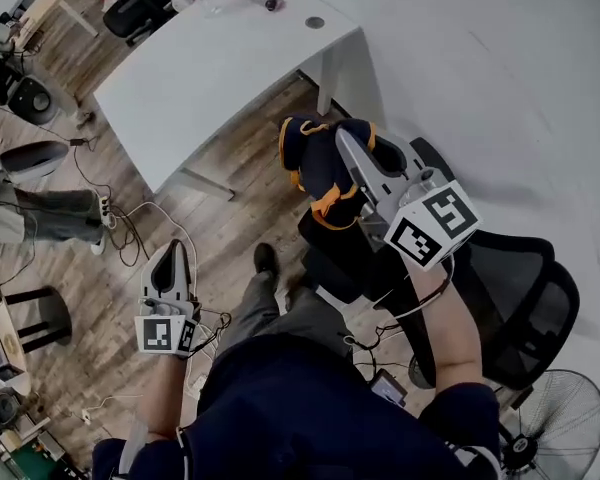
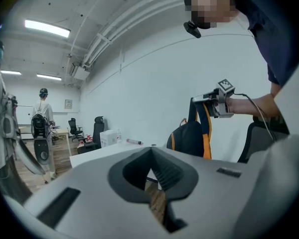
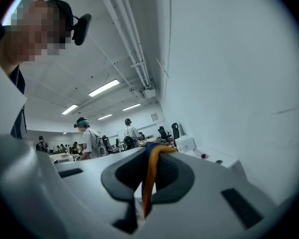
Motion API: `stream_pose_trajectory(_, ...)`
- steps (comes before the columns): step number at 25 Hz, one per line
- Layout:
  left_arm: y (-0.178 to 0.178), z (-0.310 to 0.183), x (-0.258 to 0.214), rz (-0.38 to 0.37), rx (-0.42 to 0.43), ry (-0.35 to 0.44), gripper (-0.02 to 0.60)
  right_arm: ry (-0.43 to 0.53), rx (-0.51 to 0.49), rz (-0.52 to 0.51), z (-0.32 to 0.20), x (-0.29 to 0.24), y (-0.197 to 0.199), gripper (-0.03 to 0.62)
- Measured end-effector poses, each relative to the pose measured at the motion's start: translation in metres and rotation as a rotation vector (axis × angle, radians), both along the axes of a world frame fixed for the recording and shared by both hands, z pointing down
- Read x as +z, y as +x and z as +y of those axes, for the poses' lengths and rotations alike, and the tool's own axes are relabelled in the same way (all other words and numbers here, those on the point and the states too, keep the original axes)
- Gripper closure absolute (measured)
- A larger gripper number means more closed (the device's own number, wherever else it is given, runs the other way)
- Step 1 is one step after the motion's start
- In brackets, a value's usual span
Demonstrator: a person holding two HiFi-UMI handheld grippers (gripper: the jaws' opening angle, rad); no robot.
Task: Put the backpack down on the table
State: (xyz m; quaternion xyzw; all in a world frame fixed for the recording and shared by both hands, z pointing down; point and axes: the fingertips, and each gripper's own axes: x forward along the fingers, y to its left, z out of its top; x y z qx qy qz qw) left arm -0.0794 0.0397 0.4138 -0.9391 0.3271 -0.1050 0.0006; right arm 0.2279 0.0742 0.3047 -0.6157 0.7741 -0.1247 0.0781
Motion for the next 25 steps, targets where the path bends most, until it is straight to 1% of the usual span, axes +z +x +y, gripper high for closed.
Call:
stream_pose_trajectory(5, -0.026, -0.019, -0.009, 0.014, -0.044, 0.009, 0.577, 0.039, -0.043, 0.014, -0.040, -0.027, -0.021, 0.583)
stream_pose_trajectory(10, -0.054, -0.044, -0.015, 0.030, -0.068, 0.015, 0.577, 0.055, -0.094, 0.046, -0.082, -0.050, -0.058, 0.583)
stream_pose_trajectory(14, -0.076, -0.064, -0.029, 0.063, -0.071, 0.010, 0.577, 0.060, -0.105, 0.047, -0.106, -0.071, -0.082, 0.583)
stream_pose_trajectory(17, -0.098, -0.087, -0.039, 0.066, -0.070, 0.017, 0.577, 0.058, -0.115, 0.047, -0.129, -0.084, -0.106, 0.583)
stream_pose_trajectory(22, -0.120, -0.113, -0.039, 0.088, -0.059, 0.027, 0.577, 0.068, -0.124, 0.066, -0.160, -0.083, -0.133, 0.583)
stream_pose_trajectory(25, -0.134, -0.133, -0.045, 0.107, -0.051, 0.030, 0.577, 0.083, -0.124, 0.085, -0.186, -0.094, -0.150, 0.583)
